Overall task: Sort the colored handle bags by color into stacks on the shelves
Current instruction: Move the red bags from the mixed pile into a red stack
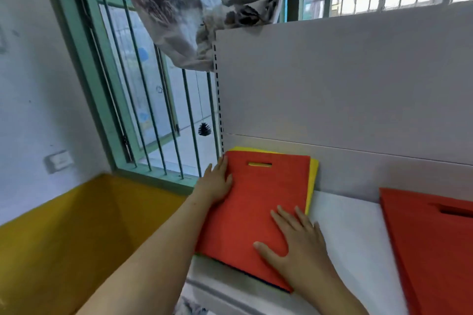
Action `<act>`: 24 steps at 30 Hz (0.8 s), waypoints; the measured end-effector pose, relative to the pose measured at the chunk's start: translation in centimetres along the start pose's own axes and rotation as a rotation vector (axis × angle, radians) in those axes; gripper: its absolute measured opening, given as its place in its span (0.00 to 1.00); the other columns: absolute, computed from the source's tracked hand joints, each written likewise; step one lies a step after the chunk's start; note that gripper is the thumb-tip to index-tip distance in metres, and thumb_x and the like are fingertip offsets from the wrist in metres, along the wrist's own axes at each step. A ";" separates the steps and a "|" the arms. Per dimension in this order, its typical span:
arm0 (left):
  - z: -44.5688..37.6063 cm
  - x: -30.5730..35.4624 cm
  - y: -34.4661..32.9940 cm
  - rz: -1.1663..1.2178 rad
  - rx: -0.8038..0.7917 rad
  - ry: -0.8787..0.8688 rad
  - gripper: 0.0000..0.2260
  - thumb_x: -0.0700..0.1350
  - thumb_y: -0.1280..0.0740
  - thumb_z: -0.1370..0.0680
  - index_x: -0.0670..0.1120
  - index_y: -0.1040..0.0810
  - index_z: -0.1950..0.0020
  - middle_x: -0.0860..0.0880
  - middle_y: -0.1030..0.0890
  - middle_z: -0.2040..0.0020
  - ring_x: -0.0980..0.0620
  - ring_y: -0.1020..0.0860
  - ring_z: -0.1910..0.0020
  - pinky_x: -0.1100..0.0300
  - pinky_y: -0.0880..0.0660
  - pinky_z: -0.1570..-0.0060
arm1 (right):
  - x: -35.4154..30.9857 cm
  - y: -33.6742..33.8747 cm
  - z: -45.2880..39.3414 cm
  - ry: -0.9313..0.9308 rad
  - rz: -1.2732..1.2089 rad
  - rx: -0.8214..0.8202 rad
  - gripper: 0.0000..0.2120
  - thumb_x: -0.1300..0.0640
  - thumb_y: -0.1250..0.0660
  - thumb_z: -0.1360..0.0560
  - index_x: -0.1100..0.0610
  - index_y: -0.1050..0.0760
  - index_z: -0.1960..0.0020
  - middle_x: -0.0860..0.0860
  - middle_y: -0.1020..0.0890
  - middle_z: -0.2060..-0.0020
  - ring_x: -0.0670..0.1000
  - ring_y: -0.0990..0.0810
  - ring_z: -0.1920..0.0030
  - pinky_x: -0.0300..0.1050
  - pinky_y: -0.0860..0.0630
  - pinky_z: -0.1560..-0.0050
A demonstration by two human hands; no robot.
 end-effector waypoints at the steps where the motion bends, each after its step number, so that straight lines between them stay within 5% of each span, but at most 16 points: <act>1: -0.2 -0.2 -0.6 0.002 -0.013 0.004 0.31 0.55 0.46 0.18 0.52 0.56 0.19 0.51 0.50 0.19 0.42 0.48 0.21 0.41 0.42 0.26 | 0.1 -0.4 -0.1 -0.007 0.001 0.006 0.57 0.17 0.72 0.48 0.38 0.50 0.23 0.35 0.51 0.24 0.44 0.60 0.23 0.53 0.61 0.24; 10: -0.5 0.9 -0.4 -0.032 0.055 0.033 0.25 0.51 0.44 0.17 0.46 0.43 0.22 0.44 0.34 0.26 0.41 0.36 0.27 0.41 0.33 0.33 | 0.5 -0.1 -0.4 -0.017 0.021 0.019 0.58 0.16 0.74 0.49 0.37 0.44 0.25 0.34 0.46 0.25 0.41 0.54 0.23 0.51 0.59 0.24; 14: 0.8 2.4 0.9 -0.213 0.163 0.036 0.13 0.48 0.44 0.17 0.42 0.28 0.37 0.41 0.21 0.42 0.41 0.23 0.43 0.48 0.27 0.46 | 0.6 0.3 -1.0 -0.015 0.013 0.033 0.59 0.17 0.76 0.50 0.35 0.38 0.28 0.33 0.39 0.27 0.40 0.48 0.24 0.50 0.58 0.24; 19: 2.6 4.7 2.5 -0.429 0.196 0.025 0.12 0.36 0.44 0.20 0.42 0.23 0.44 0.43 0.20 0.45 0.43 0.20 0.47 0.54 0.27 0.52 | 0.5 1.0 -1.2 0.021 0.001 0.038 0.55 0.19 0.77 0.45 0.36 0.31 0.32 0.34 0.31 0.31 0.41 0.38 0.27 0.49 0.55 0.24; 21: 3.0 6.0 4.0 -0.460 0.220 0.005 0.13 0.34 0.44 0.21 0.43 0.23 0.44 0.44 0.19 0.45 0.44 0.20 0.47 0.55 0.28 0.53 | 0.8 1.5 -1.2 0.025 -0.029 0.012 0.45 0.21 0.67 0.34 0.40 0.28 0.32 0.38 0.30 0.30 0.43 0.36 0.28 0.48 0.50 0.25; 24: 3.3 9.1 7.6 -0.417 0.321 -0.044 0.11 0.36 0.43 0.22 0.43 0.22 0.47 0.44 0.19 0.48 0.43 0.20 0.49 0.55 0.28 0.55 | 2.1 4.9 -0.2 0.005 -0.248 0.125 0.14 0.45 0.41 0.20 0.43 0.24 0.36 0.44 0.29 0.30 0.46 0.32 0.30 0.36 0.39 0.32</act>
Point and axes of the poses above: each hand's wrist, its own z-axis away from the middle knuckle, its own y-axis out of the back of the hand, x = y × z, the point moved 8 cm from there along -z, towards the middle knuckle
